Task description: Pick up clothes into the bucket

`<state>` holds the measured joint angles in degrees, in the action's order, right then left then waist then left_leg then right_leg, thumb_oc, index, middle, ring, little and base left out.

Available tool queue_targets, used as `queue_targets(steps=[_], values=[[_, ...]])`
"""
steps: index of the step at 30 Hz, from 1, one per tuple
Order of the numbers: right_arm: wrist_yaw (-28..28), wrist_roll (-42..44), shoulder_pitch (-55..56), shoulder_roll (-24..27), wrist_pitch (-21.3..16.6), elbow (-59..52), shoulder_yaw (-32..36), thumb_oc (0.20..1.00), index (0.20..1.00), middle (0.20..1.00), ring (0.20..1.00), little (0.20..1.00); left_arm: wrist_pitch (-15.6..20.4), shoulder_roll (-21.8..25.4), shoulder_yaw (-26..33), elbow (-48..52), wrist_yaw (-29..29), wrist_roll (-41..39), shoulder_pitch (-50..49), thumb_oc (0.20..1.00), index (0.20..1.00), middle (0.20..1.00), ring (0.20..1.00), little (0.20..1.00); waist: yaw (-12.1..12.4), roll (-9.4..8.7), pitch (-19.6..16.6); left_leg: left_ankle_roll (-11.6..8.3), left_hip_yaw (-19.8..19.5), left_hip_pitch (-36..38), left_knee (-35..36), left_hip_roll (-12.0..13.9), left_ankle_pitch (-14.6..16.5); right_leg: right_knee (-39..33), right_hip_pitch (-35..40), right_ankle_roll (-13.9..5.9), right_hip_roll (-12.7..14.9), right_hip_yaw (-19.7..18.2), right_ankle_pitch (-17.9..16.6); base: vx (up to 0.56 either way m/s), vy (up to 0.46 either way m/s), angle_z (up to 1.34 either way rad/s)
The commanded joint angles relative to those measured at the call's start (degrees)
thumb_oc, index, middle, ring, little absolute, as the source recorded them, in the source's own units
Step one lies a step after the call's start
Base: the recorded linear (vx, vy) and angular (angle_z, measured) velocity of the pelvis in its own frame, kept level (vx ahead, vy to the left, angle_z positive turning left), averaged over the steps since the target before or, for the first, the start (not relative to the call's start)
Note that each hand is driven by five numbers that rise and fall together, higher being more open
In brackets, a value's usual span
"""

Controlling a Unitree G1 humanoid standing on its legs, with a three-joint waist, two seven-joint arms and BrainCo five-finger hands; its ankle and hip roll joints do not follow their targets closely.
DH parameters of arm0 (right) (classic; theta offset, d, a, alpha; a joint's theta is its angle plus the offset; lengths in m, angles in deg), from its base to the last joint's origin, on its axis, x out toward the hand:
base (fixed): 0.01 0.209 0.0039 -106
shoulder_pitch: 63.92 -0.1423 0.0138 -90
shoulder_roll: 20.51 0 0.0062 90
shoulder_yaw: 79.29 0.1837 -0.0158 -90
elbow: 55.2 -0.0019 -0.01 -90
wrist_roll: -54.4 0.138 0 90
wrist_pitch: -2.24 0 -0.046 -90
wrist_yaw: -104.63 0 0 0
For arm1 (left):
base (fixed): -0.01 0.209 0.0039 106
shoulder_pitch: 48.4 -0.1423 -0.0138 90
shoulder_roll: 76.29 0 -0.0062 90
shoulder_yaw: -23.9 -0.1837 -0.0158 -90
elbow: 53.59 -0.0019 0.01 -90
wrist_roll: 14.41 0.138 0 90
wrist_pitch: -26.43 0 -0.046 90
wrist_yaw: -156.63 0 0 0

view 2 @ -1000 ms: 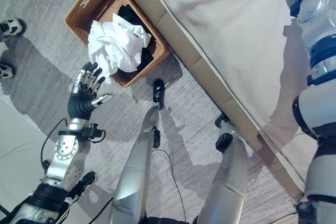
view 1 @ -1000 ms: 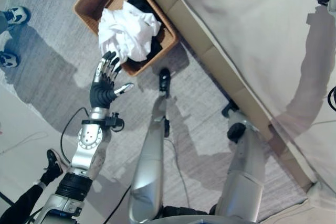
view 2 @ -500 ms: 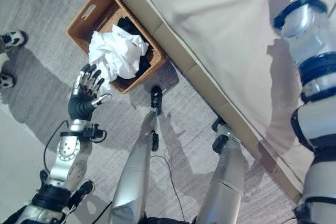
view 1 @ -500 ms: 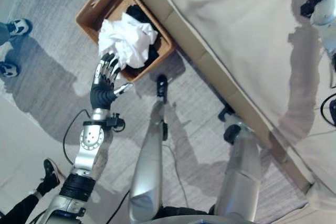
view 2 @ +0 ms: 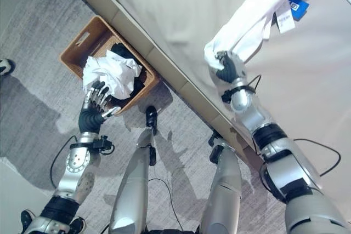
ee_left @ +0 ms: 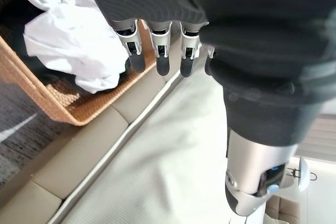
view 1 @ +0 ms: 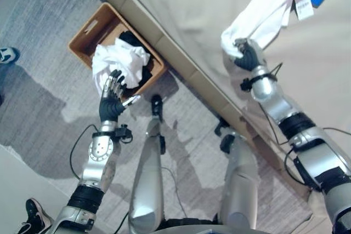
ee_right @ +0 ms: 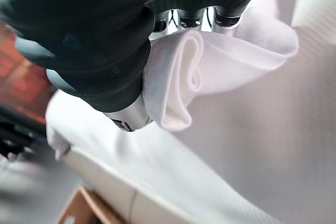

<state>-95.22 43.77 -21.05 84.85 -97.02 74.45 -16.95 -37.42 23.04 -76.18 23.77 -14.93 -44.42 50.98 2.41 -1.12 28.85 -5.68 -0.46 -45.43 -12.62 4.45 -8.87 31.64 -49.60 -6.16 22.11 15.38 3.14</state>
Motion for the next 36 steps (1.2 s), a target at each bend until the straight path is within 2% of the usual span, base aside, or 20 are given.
queue_targets(steps=[1, 6, 8, 9, 11, 13, 15, 18, 23, 24, 25, 26, 28, 32, 33, 36], values=[[0.64, -1.8, -0.03, -0.67, -3.21, -0.33, -0.71, 0.2, 0.2, 0.2, 0.2, 0.2, 2.17, 0.78, 0.87, 1.84, 0.11, 1.85, -1.63, 1.0, 1.0, 1.0, 1.0, 1.0, 0.68, -1.37, 0.27, -0.08, 2.04, 3.18, -1.32, 0.21, 4.53, -3.32, 0.61, -4.9, 0.42, -3.07, -8.8, 0.0, 0.0, 0.0], [2.28, -1.44, 5.42, -3.3, -4.17, -2.18, -1.05, 0.2, 0.2, 0.2, 0.2, 0.2, 1.77, 0.15, 0.05, 0.92, 0.27, 2.74, -1.9, 1.0, 1.0, 1.0, 1.0, 1.0, 0.5, -2.22, 0.01, 0.05, 2.23, 6.59, -1.06, 0.43, 4.97, -5.11, 5.07, -5.15, 0.47, -1.99, -9.33, 0.02, 0.038, -0.02], [3.24, -0.6, 8.51, -3.25, -5.47, -8.3, -0.72, 0.2, 0.2, 0.2, 0.2, 0.2, 1.44, -0.07, 0.06, -0.77, 1.11, 4.29, -1.88, 1.0, 1.0, 1.0, 1.0, 1.0, -0.1, -3.29, -0.59, 0.13, 2.6, 9.8, -0.47, 0.85, 5.41, -6.73, 8.43, -5.43, -0.05, -1.78, -10.16, 0.05, 0.016, -0.06], [3.27, -0.6, 8.6, -3.21, -5.42, -8.4, -0.67, 0.2, 0.2, 0.2, 0.2, 0.2, 1.45, -0.08, 0.01, -0.77, 1.13, 4.31, -1.89, 1.0, 1.0, 1.0, 1.0, 1.0, -0.05, -3.25, -0.5, 0.13, 2.59, 9.96, -0.41, 0.87, 5.4, -6.82, 8.62, -5.43, -0.08, -1.74, -10.19, 0.04, 0.008, -0.07], [3.12, 2.76, 12.71, -2.6, -7.52, -17.07, 3.12, 0.2, 0.2, 0.2, 0.2, 0.2, 0.96, 0.02, -0.22, -2.33, 3.58, 8.19, -1.76, 1.0, 1.0, 1.0, 1.0, 1.0, -1.16, -4.47, -1.6, 0.27, 2.98, 13.86, 0.6, 1.28, 5.75, -9.08, 12.91, -5.97, -0.46, -1.16, -11.41, 0.08, 0.018, -0.1], [3.44, 3.42, 14.0, -2.53, -8.05, -19.08, 4.08, 0.2, 0.2, 0.2, 0.2, 0.2, 0.81, -0.05, -0.64, -3.0, 3.87, 9.12, -1.64, 1.0, 1.0, 1.0, 1.0, 1.0, -1.32, -4.7, -1.95, 0.34, 3.02, 15.4, 1.15, 1.43, 5.84, -9.89, 14.39, -6.11, -0.51, -0.93, -11.7, 0.08, 0.004, -0.05], [3.63, 5.74, 15.89, -1.43, -10.02, -27.02, 7.85, 0.2, 0.2, 0.2, 0.2, 0.2, 0.33, 0.6, -1.99, -4.17, 5.21, 14.17, -1.24, 1.0, 1.0, 1.0, 1.0, 1.0, -2.01, -5.5, -3.39, 0.35, 3.3, 19.21, 2.78, 1.56, 5.86, -12.24, 18.79, -6.55, -0.64, -0.25, -12.52, 0.11, 0.016, -0.06], [4.26, 7.51, 16.35, -0.38, -10.59, -29.39, 9.71, 0.2, 0.2, 0.2, 0.2, 0.2, -0.09, 0.67, -2.9, -4.45, 4.78, 15.35, -1.27, 1.0, 1.0, 1.0, 1.0, 1.0, -2.12, -5.96, -4.23, 0.33, 3.52, 21.81, 3.94, 1.69, 5.86, -13.93, 21.86, -6.56, -0.98, 0.36, -12.45, 0.09, 0.017, -0.07], [9.95, 14.35, 16.89, 3.86, -12.14, -36.24, 11.5, 0.2, 0.2, 0.2, 0.2, 0.2, -1.15, 1.26, -4.09, -6.77, 3.56, 18.91, -1.49, 1.0, 1.0, 1.0, 1.0, 1.0, -3.09, -7.17, -7.78, 0.27, 3.91, 26.48, 5.2, 2.11, 6.14, -17.75, 27.84, -6.72, -1.73, 0.88, -13.11, 0.09, 0.018, 0.0], [12.01, 17.18, 17.14, 5.21, -12.42, -38.23, 11.77, 0.2, 0.2, 0.2, 0.2, 0.2, -1.35, 1.6, -4.16, -6.99, 3.12, 19.98, -1.71, 1.0, 1.0, 1.0, 1.0, 1.0, -3.4, -7.52, -9.37, 0.23, 4.41, 28.61, 5.49, 2.5, 6.88, -18.87, 30.03, -6.85, -2.21, 0.99, -12.82, 0.1, 0.023, 0.01], [12.06, 17.23, 17.15, 5.24, -12.4, -38.27, 11.84, 0.2, 0.2, 0.2, 0.2, 0.2, -1.35, 1.6, -4.18, -6.98, 3.13, 20.0, -1.67, 1.0, 1.0, 1.0, 1.0, 1.0, -3.45, -7.55, -9.38, 0.3, 4.38, 28.53, 5.66, 2.4, 6.56, -19.17, 30.06, -6.81, -2.15, 1.07, -13.13, 0.14, 0.025, -0.02], [14.27, 21.66, 16.12, 6.96, -12.66, -39.96, 12.05, 0.2, 0.2, 0.2, 0.2, 0.2, -1.47, 2.23, -4.54, -7.35, 2.73, 21.29, -1.67, 1.0, 1.0, 1.0, 1.0, 1.0, -3.67, -7.98, -11.02, 0.21, 4.9, 30.71, 6.07, 2.7, 7.14, -20.4, 32.37, -7.04, -2.7, 0.9, -13.05, 0.06, 0.017, -0.05], [15.39, 23.91, 15.76, 7.12, -12.82, -40.3, 12.21, 0.2, 0.2, 0.2, 0.2, 0.2, -1.63, 2.19, -4.68, -7.72, 2.4, 21.22, -1.69, 1.0, 1.0, 1.0, 1.0, 1.0, -3.89, -8.21, -11.97, 0.34, 5.16, 31.65, 6.75, 2.59, 6.88, -21.41, 33.2, -7.09, -2.84, 0.81, -13.45, 0.08, 0.025, -0.16], [18.04, 30.64, 10.45, 10.4, -11.84, -40.06, 11.12, 0.2, 0.2, 0.2, 0.2, 0.2, -1.83, 2.49, -5.48, -8.53, 0.36, 21.2, -1.77, 1.0, 1.0, 1.0, 1.0, 1.0, -4.32, -8.73, -15.5, 0.23, 6.84, 35.82, 8.56, 2.62, 7.18, -24.54, 37.28, -7.44, -3.47, 0.38, -14.06, 0.09, 0.033, -0.19], [18.68, 33.94, 7.98, 11.28, -11.03, -39.0, 10.44, 0.2, 0.2, 0.2, 0.2, 0.2, -1.9, 2.73, -5.44, -8.39, -0.15, 21.12, -2.31, 1.0, 1.0, 1.0, 1.0, 1.0, -4.59, -9.02, -17.56, 0.19, 7.7, 37.45, 8.92, 2.71, 7.53, -25.9, 38.75, -7.52, -3.72, 0.06, -14.04, 0.09, 0.03, -0.23], [20.02, 37.74, 4.94, 12.23, -9.98, -38.52, 8.96, 0.2, 0.2, 0.2, 0.2, 0.2, -2.3, 2.64, -5.3, -8.38, -0.65, 20.9, -2.76, 1.0, 1.0, 1.0, 1.0, 1.0, -4.73, -9.45, -19.23, 0.1, 8.66, 39.55, 9.3, 2.79, 7.95, -27.14, 40.62, -7.67, -4.17, -0.48, -14.54, 0.09, 0.027, -0.25]])
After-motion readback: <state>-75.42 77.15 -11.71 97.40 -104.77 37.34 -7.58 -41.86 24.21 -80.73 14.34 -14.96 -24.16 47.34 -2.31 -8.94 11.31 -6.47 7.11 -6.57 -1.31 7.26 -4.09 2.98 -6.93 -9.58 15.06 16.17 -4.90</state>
